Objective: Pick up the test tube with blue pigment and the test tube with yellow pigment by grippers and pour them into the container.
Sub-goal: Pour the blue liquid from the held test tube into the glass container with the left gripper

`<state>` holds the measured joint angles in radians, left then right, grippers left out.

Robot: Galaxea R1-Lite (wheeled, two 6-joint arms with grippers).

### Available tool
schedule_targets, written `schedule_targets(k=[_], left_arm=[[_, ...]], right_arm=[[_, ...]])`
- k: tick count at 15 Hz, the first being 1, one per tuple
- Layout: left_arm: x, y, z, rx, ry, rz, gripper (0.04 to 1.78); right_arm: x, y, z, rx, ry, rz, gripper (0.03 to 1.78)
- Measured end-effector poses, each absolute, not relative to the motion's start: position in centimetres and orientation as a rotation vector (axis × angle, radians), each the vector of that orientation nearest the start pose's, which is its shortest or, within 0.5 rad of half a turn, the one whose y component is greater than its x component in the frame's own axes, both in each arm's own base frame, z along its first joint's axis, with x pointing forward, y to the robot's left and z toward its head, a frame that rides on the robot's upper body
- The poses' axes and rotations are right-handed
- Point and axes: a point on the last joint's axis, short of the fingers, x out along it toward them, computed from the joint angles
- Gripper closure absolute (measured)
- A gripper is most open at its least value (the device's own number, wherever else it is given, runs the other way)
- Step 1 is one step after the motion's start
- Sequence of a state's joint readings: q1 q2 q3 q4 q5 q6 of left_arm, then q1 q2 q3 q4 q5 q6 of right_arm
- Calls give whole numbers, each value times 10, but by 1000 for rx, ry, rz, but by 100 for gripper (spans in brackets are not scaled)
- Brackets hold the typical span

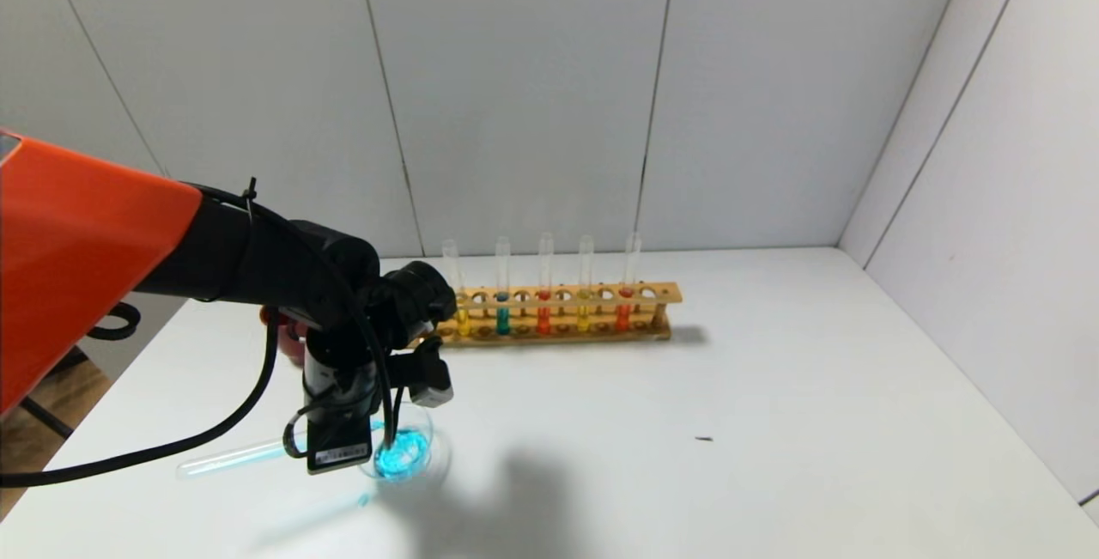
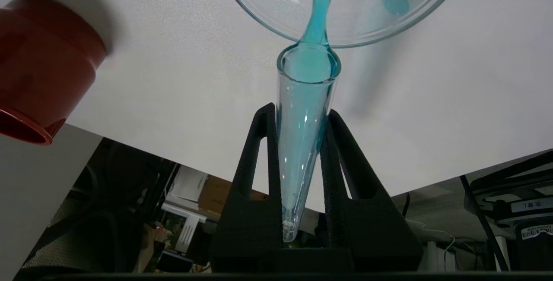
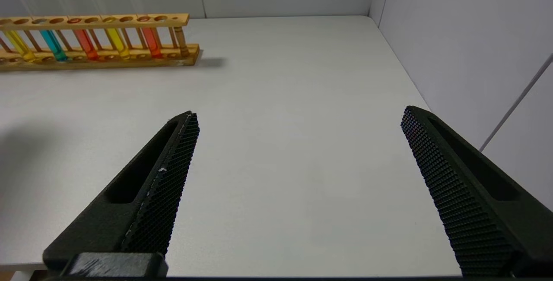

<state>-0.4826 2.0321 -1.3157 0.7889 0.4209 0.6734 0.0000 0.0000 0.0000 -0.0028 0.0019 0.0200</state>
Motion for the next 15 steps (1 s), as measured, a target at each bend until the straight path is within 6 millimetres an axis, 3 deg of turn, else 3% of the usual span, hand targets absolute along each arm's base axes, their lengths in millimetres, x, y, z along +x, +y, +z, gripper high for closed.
schedule_targets(k=[11,15], left_arm=[[300,-155,118,1320,1445,-523,150],[305,-161,111,1354,1490,-524,150]], right_arm=[[-23,0,76,20,-3,2,10],[-23,0,76,20,-3,2,10]])
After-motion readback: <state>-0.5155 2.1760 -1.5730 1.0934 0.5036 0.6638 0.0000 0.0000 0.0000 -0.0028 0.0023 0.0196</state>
